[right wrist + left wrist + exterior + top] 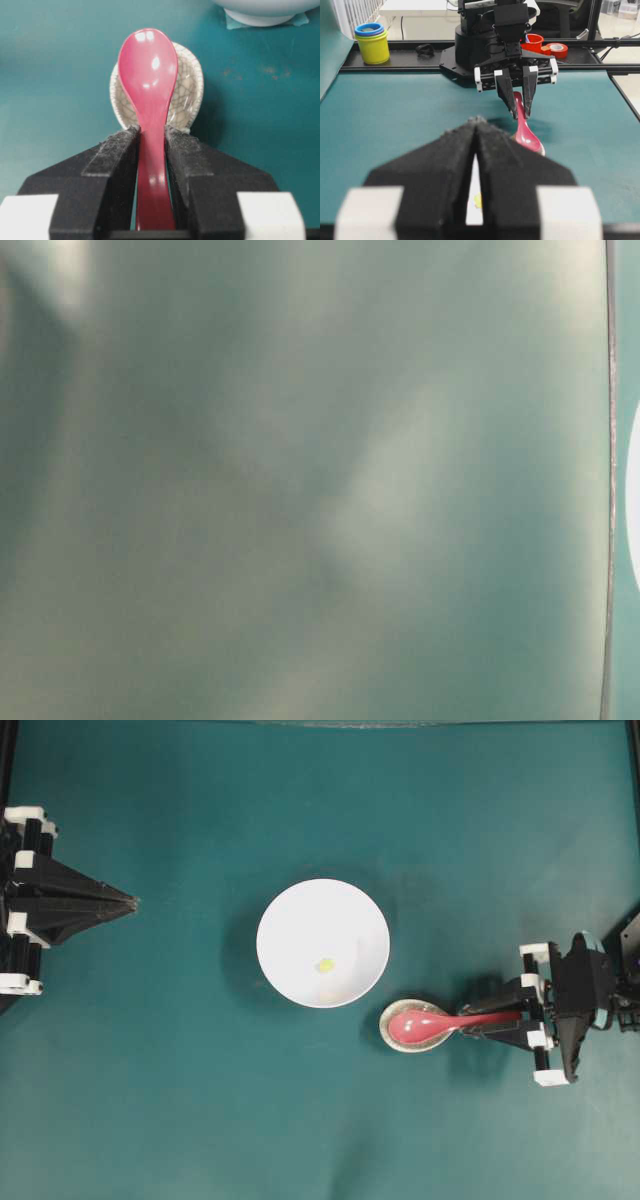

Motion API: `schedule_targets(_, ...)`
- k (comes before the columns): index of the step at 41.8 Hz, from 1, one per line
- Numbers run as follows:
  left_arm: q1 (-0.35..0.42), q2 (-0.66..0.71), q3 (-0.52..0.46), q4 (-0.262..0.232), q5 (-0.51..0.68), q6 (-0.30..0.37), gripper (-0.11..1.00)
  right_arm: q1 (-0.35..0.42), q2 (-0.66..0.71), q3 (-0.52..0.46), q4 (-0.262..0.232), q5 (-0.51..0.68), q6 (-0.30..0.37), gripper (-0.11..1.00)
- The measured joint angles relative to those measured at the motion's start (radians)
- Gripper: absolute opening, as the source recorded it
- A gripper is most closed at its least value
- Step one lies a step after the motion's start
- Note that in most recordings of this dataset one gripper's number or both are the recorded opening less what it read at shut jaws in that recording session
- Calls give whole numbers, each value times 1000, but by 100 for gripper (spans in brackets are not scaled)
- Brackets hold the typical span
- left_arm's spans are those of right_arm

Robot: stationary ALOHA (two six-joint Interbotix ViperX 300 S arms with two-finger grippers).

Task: Scoop the yellow hexagonal prism block from the bowl with a spoon using the right arm.
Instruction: 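Lift the spoon with the right gripper and carry it over the bowl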

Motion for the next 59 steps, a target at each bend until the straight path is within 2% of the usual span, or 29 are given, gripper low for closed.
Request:
schedule_targets(7, 11, -2, 0, -2, 0, 0, 0, 0, -44, 2, 0, 17, -9, 24)
schedule_targets(11, 12, 0, 0, -2, 2, 0, 0, 0, -75, 0, 0, 38, -37, 24)
schedule_targets(16, 12, -2, 0, -2, 2, 0, 0, -3, -137, -12, 0, 100, -89, 24)
schedule_targets(22, 14, 0, 0, -2, 2, 0, 0, -49, -219, -41, 0, 213, -146, 24)
schedule_targets(33, 31, 0, 0, -2, 0, -9, 0, -242, -377, -141, 0, 584, -233, 24)
schedule_targets(42, 49, 0, 0, 0, 0, -12, 0, -411, -456, -256, 0, 876, -256, 24)
schedule_targets(49, 55, 0, 0, -2, 2, -12, 0, -503, -457, -337, -2, 1005, -252, 24)
schedule_targets(59, 63, 0, 0, -2, 9, -12, 0, -583, -399, -417, -2, 1106, -216, 24)
